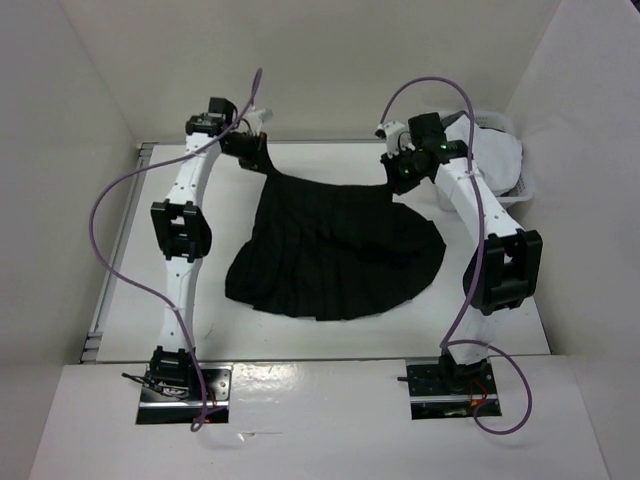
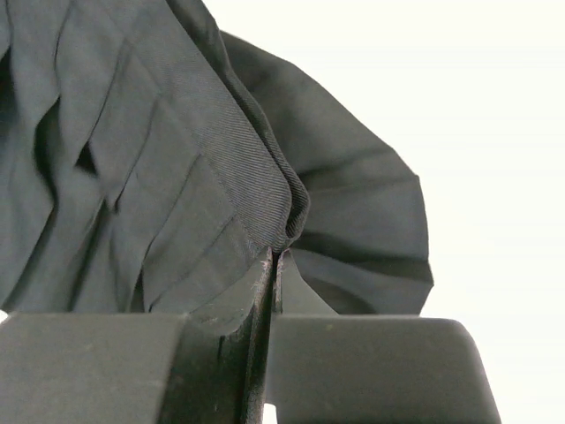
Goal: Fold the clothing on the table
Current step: Flatten the skirt out
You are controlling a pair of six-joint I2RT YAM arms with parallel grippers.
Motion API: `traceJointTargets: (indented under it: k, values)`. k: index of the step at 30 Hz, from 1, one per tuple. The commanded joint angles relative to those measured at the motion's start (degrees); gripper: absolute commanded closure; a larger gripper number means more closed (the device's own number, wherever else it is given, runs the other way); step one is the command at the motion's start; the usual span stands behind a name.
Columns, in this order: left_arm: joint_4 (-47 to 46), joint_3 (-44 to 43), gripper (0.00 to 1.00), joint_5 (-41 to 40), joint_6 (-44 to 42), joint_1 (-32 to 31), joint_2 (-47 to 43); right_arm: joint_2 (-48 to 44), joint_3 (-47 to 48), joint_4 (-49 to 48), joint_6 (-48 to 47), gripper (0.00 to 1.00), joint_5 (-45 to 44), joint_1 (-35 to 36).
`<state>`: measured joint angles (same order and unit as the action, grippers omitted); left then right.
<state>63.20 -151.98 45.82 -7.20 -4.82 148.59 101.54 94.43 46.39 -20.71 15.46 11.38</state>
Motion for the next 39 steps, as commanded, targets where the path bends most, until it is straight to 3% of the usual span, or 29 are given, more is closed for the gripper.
traceJointTargets:
  k: [1,7,15,23,24,27,33,39]
  values:
    - [5.54,-6.76,1.00,-1.09,-2.55,1.04,-9.71,-2.31,7.33,2.29,-1.18,1.00,0.09,0.49]
    - [9.49,-6.14,1.00,4.36,-5.45,1.04,-20.34,-4.68,12.88,3.78,0.23,1.00,4.66,0.49]
    - [2.29,10.54,1.00,-6.87,-1.59,-0.72,-43.72,-16.18,7.26,3.79,0.23,1.00,4.66,0.49]
    - [-14.41,49.37,1.00,-30.58,5.70,-0.72,-73.22,-29.19,-2.40,0.89,2.33,1.00,4.66,-2.85]
    - [-15.29,56.46,1.00,-31.92,5.71,-0.72,-75.62,-31.46,-3.54,0.11,2.34,1.00,5.36,-3.63]
    - [-16.44,65.90,1.00,-33.34,5.01,1.38,-84.06,-35.51,-7.58,0.10,2.34,1.00,8.26,-5.13]
    - [-15.91,71.91,1.00,-29.83,2.10,5.25,-97.94,-41.76,-8.65,2.12,1.73,1.00,18.01,-8.65]
    - [-15.39,71.39,1.00,-27.89,0.26,7.01,-105.16,-45.63,-6.89,3.35,0.41,1.00,23.20,-9.71]
